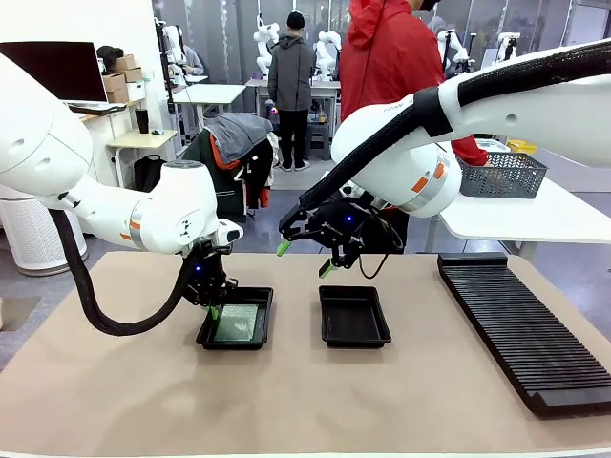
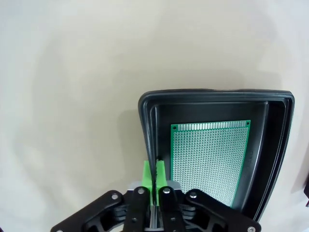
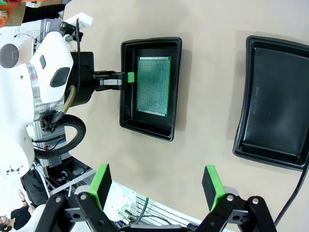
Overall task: Inspect and transfer BCBs to ESD trays.
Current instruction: Pick up the ESD tray and place it on the left side of the table.
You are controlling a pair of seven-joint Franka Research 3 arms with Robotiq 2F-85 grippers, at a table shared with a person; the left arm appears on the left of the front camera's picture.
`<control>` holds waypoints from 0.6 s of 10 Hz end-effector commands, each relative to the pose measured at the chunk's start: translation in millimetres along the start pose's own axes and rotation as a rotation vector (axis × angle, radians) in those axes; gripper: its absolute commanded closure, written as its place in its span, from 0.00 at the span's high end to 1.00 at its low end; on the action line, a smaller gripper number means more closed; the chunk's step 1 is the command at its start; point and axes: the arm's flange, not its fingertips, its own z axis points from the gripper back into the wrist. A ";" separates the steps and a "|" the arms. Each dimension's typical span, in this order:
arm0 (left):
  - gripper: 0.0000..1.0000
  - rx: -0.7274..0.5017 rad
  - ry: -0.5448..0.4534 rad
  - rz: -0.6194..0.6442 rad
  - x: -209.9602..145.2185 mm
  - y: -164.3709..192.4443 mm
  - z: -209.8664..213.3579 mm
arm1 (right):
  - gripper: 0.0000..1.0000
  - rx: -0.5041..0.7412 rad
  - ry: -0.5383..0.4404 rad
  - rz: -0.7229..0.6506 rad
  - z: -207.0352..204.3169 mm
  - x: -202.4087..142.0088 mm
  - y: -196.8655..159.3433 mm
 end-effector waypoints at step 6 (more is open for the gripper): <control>0.03 -0.212 -0.010 -0.068 6.1 38.2 -4.7 | 1.00 -0.020 -0.004 -0.014 -0.7 1.2 1.8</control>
